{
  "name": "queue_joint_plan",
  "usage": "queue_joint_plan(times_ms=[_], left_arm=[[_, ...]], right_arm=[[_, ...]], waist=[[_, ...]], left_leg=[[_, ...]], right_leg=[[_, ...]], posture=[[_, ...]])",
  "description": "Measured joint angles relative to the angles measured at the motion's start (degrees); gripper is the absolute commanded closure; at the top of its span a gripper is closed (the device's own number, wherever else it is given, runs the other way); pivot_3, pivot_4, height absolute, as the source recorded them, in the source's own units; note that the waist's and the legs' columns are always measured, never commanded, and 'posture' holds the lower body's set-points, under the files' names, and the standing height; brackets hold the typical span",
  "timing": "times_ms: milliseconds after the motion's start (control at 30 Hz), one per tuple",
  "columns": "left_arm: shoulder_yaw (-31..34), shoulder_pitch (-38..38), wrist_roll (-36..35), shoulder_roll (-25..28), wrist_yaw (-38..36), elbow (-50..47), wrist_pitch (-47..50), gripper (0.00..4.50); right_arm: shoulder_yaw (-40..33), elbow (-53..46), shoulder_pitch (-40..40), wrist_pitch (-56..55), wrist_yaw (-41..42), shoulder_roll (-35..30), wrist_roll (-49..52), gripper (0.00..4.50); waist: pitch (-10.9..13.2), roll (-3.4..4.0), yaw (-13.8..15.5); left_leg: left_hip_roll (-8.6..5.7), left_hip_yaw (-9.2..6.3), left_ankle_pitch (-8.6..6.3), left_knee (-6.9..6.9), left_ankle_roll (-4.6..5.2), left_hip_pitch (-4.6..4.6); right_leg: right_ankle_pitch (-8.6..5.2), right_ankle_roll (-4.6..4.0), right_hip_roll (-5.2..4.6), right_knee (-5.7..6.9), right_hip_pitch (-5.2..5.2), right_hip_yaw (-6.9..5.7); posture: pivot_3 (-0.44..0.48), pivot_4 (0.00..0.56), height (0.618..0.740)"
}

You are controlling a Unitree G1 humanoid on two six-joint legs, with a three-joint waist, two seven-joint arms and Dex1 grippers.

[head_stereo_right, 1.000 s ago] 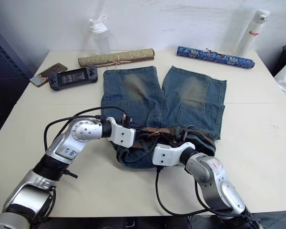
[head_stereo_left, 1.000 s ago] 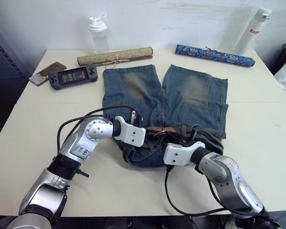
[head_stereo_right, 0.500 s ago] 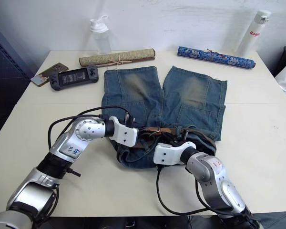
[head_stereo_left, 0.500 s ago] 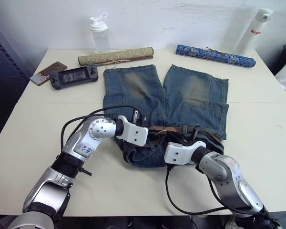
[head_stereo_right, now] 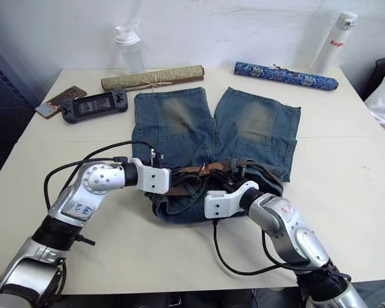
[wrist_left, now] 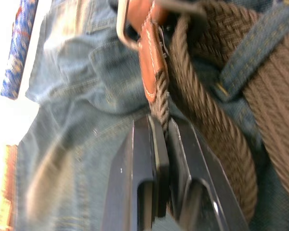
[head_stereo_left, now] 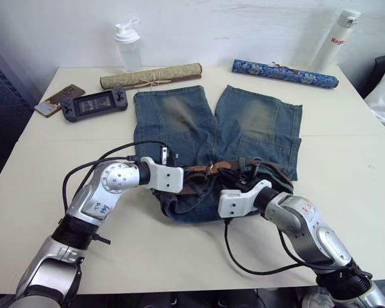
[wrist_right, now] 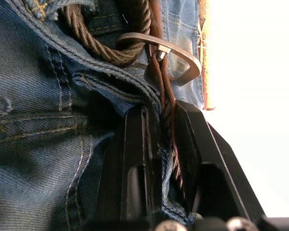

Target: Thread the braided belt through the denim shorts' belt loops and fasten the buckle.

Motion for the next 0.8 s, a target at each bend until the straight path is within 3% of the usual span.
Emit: queue_joint_plan(times_ms=[200, 300, 433, 800], left_arm=[[3.7, 3.3, -2.0, 0.9, 0.0, 0.6, 5.7, 4.5], [3.6, 3.4, -0.8, 2.9, 0.0, 0.4, 4.7, 4.5], [2.9, 3.4, -1.2, 0.4, 1.7, -0.4, 4.4, 4.5], [6.1, 6.3, -1.1, 1.1, 6.1, -0.6, 3.8, 4.5]], right_arm=[[0.0, -0.1, -0.1, -0.1, -0.2, 0.4, -0.4, 4.28], [0.1, -0.1, 0.0, -1.3, 0.0, 0.3, -0.9, 4.28], [2.1, 0.3, -1.8, -3.8, 0.0, 0.2, -2.2, 4.28], [4.4, 3.0, -3.7, -4.2, 0.0, 3.9, -3.5, 4.28]], waist=[[0.0, -0.01, 0.0], [0.0, -0.01, 0.1], [0.0, -0.01, -0.1], [0.0, -0.01, -0.1]], left_leg=[[0.0, 0.0, 0.0, 0.02, 0.0, 0.0], [-0.01, -0.01, 0.0, 0.02, 0.0, 0.0], [0.01, 0.02, 0.01, -0.02, -0.02, 0.02], [0.02, 0.02, 0.03, -0.05, -0.05, 0.02]], right_leg=[[0.0, 0.0, 0.0, 0.02, -0.01, 0.02], [-0.01, 0.0, -0.01, 0.02, 0.0, 0.02], [-0.02, -0.03, 0.01, 0.06, -0.04, 0.05], [-0.04, -0.05, 0.01, 0.08, -0.06, 0.05]], posture=[[0.0, 0.15, 0.717], [0.0, 0.15, 0.717], [0.0, 0.15, 0.717], [0.0, 0.15, 0.717]])
